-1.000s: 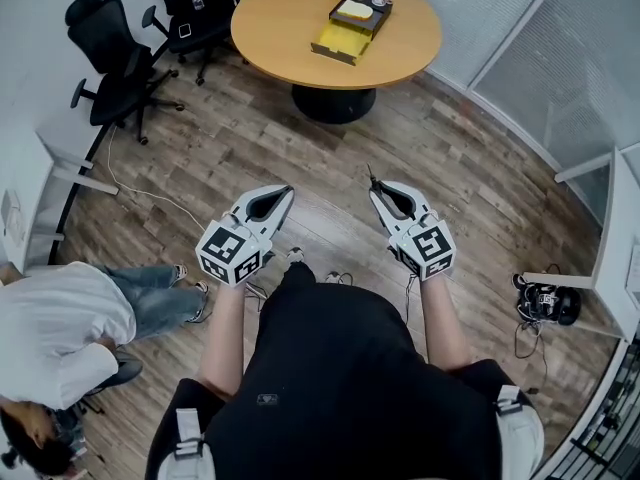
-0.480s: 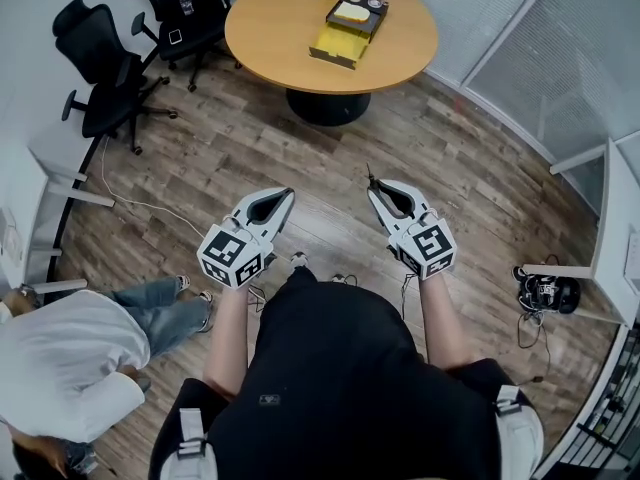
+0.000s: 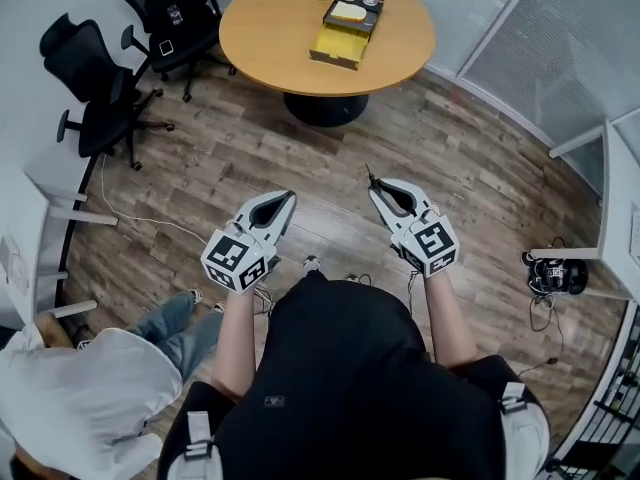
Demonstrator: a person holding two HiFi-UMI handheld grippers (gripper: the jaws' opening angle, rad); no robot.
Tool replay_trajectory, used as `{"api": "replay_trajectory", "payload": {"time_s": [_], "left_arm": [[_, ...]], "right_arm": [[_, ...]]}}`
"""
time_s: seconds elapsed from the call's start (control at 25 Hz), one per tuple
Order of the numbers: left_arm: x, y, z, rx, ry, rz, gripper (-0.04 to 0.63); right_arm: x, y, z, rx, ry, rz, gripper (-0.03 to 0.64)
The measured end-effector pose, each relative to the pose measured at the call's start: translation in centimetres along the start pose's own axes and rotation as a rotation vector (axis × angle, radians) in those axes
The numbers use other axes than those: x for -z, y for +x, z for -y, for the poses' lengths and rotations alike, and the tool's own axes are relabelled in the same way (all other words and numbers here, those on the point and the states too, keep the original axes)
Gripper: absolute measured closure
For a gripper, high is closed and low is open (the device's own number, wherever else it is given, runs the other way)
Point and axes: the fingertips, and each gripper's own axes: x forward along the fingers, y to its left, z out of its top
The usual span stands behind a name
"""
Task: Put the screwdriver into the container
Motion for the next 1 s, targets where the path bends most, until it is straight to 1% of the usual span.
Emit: {"api": "replay_trajectory", "payload": {"time_s": [0.2, 0.6, 0.8, 1.0], "left_arm": [[0.1, -0.4, -1.9, 0.039, -0.007, -0.004, 0.591], [0.9, -1.4, -4.2, 0.105, -0.017, -0.025, 0.591], [0.5, -1.8, -5.7, 0.109, -0.012, -0.026, 0.591], [0.0, -1.2, -6.5, 0.096, -0.016, -0.014, 0.591]], "right_arm": [[-0.9, 1.9, -1.1, 0.029, -0.008, -0.002, 0.558], [-0.9, 4.3, -3.4, 0.066, -0.019, -0.034, 0.558], [-1.5, 5.8, -3.8, 0.068, -0.020, -0.022, 0.558], [-1.7, 6.6, -3.3, 0.053, -0.051, -0.040, 0.558]]}}
